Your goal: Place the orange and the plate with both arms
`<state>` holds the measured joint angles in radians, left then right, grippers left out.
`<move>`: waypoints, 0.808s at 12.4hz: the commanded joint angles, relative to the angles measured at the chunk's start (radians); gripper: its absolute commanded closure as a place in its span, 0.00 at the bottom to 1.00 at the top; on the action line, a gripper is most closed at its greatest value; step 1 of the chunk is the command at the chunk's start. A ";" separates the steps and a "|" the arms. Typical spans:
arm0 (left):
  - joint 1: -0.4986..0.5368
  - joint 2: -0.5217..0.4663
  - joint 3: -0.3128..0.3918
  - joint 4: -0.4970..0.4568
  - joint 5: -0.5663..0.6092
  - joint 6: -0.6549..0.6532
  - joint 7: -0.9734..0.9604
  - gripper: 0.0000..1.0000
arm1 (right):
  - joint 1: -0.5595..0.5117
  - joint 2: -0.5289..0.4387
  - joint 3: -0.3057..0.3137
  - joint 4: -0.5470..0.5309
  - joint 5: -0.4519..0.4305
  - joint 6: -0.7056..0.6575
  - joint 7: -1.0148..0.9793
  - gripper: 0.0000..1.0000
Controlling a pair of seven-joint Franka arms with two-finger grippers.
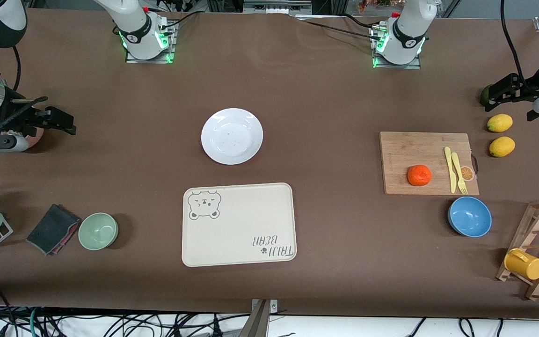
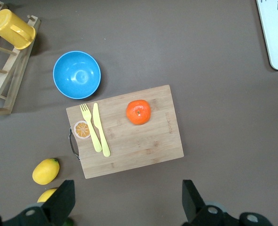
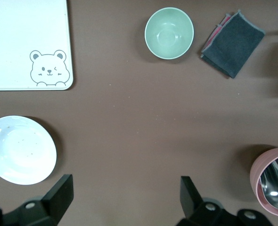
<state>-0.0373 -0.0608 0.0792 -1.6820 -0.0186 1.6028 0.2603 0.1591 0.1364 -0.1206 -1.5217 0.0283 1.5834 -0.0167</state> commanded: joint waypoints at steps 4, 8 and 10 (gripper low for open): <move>0.004 -0.001 0.001 0.010 0.002 -0.014 0.022 0.00 | 0.005 0.003 -0.002 0.023 -0.002 0.003 0.000 0.00; 0.004 -0.001 0.001 0.010 0.002 -0.014 0.022 0.00 | 0.007 0.003 -0.002 0.023 -0.004 0.003 0.000 0.00; 0.004 -0.001 0.001 0.010 0.002 -0.014 0.022 0.00 | 0.005 0.003 -0.002 0.023 -0.004 0.001 0.000 0.00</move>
